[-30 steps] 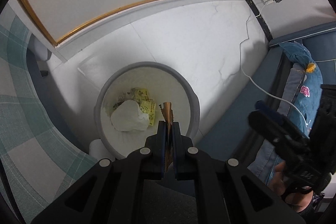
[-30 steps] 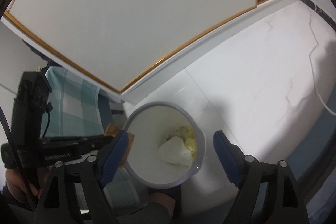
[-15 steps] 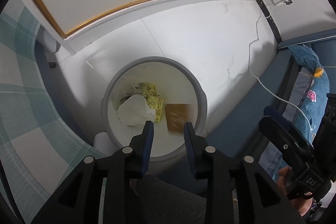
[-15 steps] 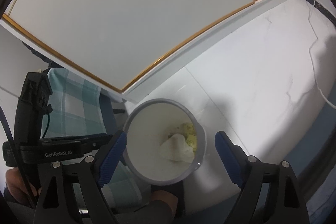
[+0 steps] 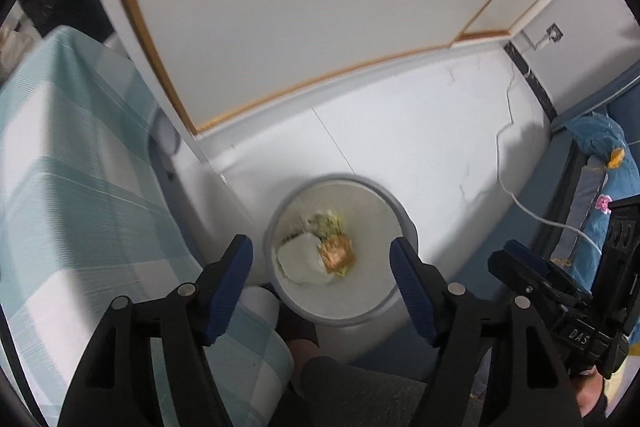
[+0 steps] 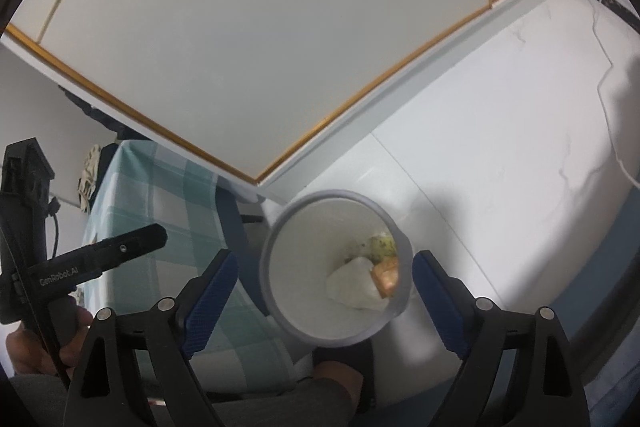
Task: Collect trash
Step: 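Move both open grippers back over the red-and-white wrappers on the table, then close the right gripper on the red-and-white checked wrapper, then lift the checked wrapper with the right gripper while the left gripper grasps another checked wrapper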
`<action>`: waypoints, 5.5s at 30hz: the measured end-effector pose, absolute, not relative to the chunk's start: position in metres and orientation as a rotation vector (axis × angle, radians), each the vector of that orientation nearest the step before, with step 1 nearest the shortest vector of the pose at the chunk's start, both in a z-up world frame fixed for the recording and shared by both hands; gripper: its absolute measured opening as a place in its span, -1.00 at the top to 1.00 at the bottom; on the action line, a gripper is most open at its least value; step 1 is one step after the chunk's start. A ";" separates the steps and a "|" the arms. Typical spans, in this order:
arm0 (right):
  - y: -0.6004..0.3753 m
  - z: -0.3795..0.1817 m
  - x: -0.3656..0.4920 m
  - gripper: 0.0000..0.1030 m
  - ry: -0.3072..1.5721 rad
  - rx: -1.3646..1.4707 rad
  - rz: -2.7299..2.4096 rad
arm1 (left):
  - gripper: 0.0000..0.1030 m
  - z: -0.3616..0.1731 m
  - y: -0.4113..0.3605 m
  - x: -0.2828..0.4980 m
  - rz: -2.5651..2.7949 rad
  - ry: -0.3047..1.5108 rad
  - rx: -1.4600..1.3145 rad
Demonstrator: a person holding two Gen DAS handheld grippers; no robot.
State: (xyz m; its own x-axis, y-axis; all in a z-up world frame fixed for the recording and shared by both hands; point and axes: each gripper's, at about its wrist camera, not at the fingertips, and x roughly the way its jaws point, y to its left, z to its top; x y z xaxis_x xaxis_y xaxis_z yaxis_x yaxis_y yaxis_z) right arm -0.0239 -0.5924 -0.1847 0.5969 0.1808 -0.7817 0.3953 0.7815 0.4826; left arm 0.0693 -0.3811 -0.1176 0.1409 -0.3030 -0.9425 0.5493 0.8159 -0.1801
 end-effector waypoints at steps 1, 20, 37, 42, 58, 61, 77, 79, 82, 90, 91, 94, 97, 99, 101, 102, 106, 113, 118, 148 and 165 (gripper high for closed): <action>-0.591 -0.179 -0.025 -0.76 0.932 0.682 -0.133 | -0.32 -0.113 -0.378 0.068 -0.617 1.274 0.230; -0.518 -0.049 -0.021 -0.80 0.721 0.511 0.008 | -0.56 -0.021 -0.279 0.049 -0.480 0.919 0.142; -0.367 0.037 -0.003 -0.80 0.592 0.337 0.273 | -0.57 0.037 -0.137 0.048 -0.247 0.729 -0.015; -0.320 0.038 0.011 -0.80 0.607 0.288 0.331 | -0.57 0.037 -0.092 0.054 -0.172 0.727 -0.066; -0.207 0.009 0.074 -0.80 0.736 0.122 0.422 | -0.57 0.018 0.012 0.080 -0.058 0.759 -0.162; -0.188 0.004 0.086 -0.79 0.744 0.073 0.439 | -0.57 0.019 0.029 0.085 -0.034 0.759 -0.187; -0.103 -0.044 0.172 -0.77 0.803 -0.179 0.588 | -0.58 -0.009 0.082 0.122 -0.074 0.824 -0.274; -0.097 -0.052 0.182 -0.77 0.819 -0.203 0.601 | -0.58 -0.010 0.087 0.126 -0.069 0.830 -0.267; -0.086 -0.068 0.194 -0.77 0.853 -0.243 0.629 | -0.67 -0.016 0.100 0.131 -0.040 0.848 -0.301; -0.068 -0.102 0.216 -0.55 0.943 -0.256 0.721 | -0.73 -0.027 0.117 0.141 0.023 0.879 -0.330; -0.067 -0.107 0.218 -0.53 0.962 -0.259 0.727 | -0.73 -0.029 0.117 0.142 0.026 0.885 -0.335; -0.067 -0.117 0.217 -0.50 0.999 -0.270 0.738 | -0.73 -0.032 0.118 0.144 0.042 0.897 -0.333; -0.063 -0.125 0.214 -0.43 1.020 -0.300 0.726 | -0.73 -0.035 0.118 0.146 0.046 0.913 -0.345; -0.059 -0.130 0.213 -0.27 1.034 -0.316 0.723 | -0.73 -0.037 0.118 0.148 0.042 0.924 -0.348; -0.054 -0.135 0.211 -0.19 1.034 -0.345 0.708 | -0.73 -0.037 0.115 0.149 0.043 0.930 -0.335; -0.052 -0.137 0.209 -0.17 1.025 -0.359 0.700 | -0.73 -0.038 0.114 0.150 0.043 0.934 -0.326; -0.045 -0.137 0.204 -0.04 1.009 -0.397 0.695 | -0.73 -0.041 0.114 0.154 0.056 0.954 -0.321; -0.050 -0.135 0.207 0.52 1.016 -0.391 0.677 | -0.73 -0.047 0.114 0.157 0.070 0.976 -0.326; -0.057 -0.129 0.208 0.60 1.013 -0.370 0.682 | -0.73 -0.053 0.107 0.160 0.066 0.999 -0.307; -0.149 -0.062 0.227 0.63 0.831 -0.152 0.487 | -0.70 -0.103 0.033 0.170 -0.159 1.265 -0.116; -0.164 -0.055 0.228 0.63 0.816 -0.130 0.460 | 0.33 -0.114 0.017 0.169 -0.216 1.324 -0.062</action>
